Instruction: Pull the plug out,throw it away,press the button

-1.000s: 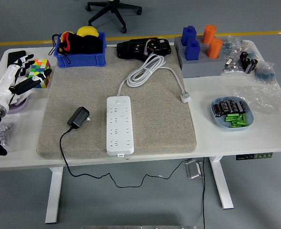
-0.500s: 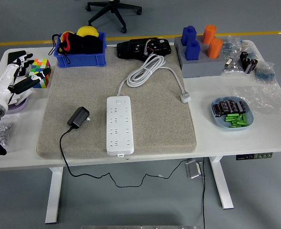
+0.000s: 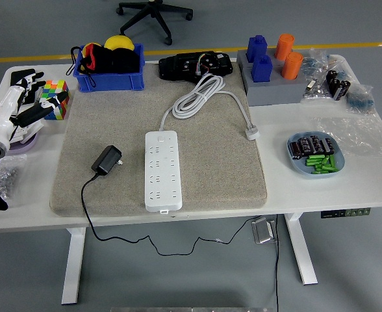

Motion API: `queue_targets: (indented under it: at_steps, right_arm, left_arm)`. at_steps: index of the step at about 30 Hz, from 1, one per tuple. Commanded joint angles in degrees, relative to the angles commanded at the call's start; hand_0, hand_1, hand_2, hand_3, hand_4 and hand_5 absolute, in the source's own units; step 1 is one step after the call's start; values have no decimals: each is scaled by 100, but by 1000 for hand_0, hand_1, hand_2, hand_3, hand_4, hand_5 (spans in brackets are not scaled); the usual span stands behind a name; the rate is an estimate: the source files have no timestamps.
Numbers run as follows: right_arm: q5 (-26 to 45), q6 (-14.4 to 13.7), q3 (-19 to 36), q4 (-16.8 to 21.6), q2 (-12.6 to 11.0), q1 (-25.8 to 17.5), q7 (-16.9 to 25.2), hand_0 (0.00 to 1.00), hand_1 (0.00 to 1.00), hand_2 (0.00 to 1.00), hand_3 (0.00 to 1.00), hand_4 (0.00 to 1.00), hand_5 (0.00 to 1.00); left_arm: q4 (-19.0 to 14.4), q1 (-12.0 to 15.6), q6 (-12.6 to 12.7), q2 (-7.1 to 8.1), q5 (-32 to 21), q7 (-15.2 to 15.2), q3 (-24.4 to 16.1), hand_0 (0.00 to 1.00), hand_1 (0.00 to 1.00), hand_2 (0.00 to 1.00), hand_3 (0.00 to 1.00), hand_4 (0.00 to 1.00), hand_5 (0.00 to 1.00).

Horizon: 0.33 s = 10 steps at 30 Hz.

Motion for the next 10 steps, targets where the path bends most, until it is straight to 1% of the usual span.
queue_targets:
  at_steps: [10]
  right_arm:
    - [-1,-3,-6,-1,-7,0,0,776,739,735,741,789,704]
  left_arm:
    - [8,7,-6,1,-1,-3,-6,931,938,903,941,946,632]
